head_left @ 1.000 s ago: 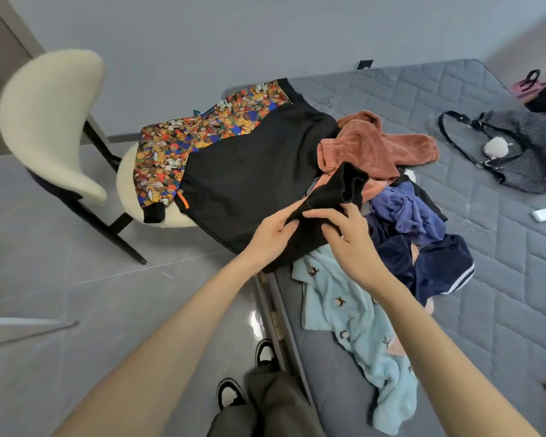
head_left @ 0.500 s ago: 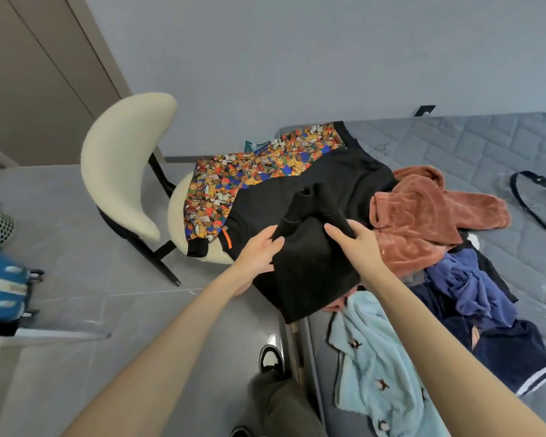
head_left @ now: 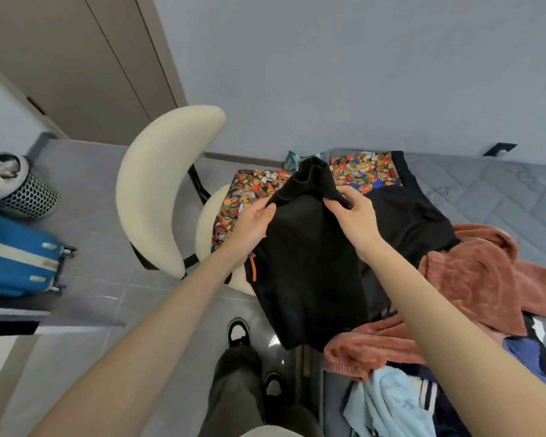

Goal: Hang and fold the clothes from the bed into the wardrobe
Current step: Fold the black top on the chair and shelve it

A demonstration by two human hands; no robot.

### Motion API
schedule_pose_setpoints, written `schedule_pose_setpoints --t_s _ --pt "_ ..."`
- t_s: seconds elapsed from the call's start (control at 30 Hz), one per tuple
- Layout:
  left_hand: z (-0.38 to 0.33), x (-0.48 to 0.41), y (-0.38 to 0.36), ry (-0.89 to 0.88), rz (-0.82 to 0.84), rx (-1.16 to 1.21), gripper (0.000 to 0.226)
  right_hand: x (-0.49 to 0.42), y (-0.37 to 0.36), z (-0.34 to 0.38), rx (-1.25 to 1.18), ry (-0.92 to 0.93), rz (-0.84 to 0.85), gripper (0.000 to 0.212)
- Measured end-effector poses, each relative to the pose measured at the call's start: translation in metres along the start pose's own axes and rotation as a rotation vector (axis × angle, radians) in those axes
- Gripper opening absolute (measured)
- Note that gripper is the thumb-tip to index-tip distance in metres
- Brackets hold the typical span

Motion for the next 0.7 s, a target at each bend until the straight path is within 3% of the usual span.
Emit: schedule_pose_setpoints --t_s 0.17,0.4,0.7 --pt "-0.004 -0.062 0.018 -0.015 -0.013 -0.005 0.025 -0.062 -0.024 0.0 0.068 0.012 -0.007 0.015" --pt "-0.004 -0.155 0.042 0.027 -0.001 0.038 0.029 -0.15 -0.057 -0.005 0.119 -0.003 -0.035 0.018" --pt "0.032 -0.235 0.048 0.18 0.113 0.001 0.039 -0.23 -0.083 -0.056 0.253 -0.207 -0.036 0.017"
Point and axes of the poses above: each hand's wrist, its own x-axis away from the middle knuckle, its own y-axis out of the back of the hand, z = x × y, the point moved 4 cm from there along -x, towards the middle knuckle, and after that the axes turned 15 degrees about -x, right-handed, at the moved point
